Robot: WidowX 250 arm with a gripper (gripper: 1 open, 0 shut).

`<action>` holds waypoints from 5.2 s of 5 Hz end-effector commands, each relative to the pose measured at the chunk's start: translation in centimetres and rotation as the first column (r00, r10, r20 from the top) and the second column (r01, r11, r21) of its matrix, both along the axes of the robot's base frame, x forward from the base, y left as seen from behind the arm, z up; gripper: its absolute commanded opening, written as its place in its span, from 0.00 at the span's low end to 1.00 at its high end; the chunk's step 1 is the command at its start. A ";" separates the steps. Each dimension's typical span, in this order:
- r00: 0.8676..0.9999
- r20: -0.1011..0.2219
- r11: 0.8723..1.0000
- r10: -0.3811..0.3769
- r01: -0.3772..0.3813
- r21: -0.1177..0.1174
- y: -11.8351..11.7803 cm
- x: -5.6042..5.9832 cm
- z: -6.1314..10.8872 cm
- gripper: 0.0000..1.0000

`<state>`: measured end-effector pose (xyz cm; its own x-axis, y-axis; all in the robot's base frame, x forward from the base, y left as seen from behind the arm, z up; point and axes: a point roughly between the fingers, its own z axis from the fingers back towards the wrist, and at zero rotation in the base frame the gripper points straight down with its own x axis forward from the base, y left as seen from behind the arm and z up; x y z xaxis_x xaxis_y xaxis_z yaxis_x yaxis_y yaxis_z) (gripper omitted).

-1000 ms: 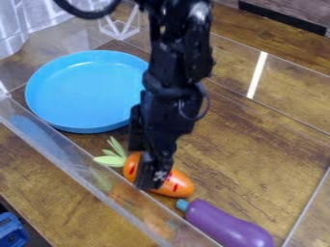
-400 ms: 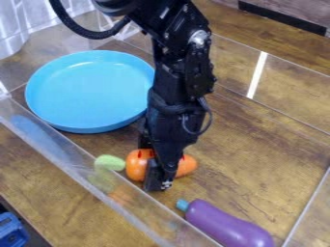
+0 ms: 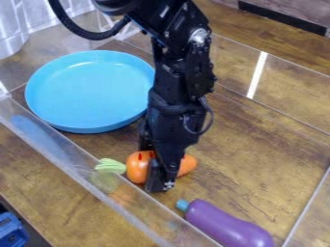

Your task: Move the carrot to the right side

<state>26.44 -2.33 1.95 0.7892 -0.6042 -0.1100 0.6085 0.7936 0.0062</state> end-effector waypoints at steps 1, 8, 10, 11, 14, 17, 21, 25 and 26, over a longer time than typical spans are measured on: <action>1.000 0.026 1.000 0.003 -0.002 -0.019 -0.2 0.2 0.9 0.00; 0.999 0.025 0.997 0.048 -0.047 -0.055 -0.4 -0.1 3.2 0.00; 0.999 0.029 0.998 0.043 -0.042 -0.050 -0.5 0.3 3.6 0.00; 0.999 0.029 0.998 0.045 -0.044 -0.048 -0.5 0.4 3.8 0.00; 0.998 0.025 0.997 0.060 -0.059 -0.045 -0.5 0.6 4.4 0.00; 0.996 0.035 0.996 0.080 -0.079 -0.037 -0.9 1.4 6.2 0.00; 0.990 0.052 0.991 0.130 -0.128 -0.031 -3.4 2.1 9.1 0.00; 0.971 0.080 0.973 0.226 -0.221 -0.066 -5.7 3.1 8.2 0.00; 0.970 0.087 0.972 0.228 -0.221 -0.084 -5.5 3.5 7.9 0.00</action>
<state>29.06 -7.47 8.45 0.9115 -0.4087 -0.0453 0.4084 0.9127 -0.0166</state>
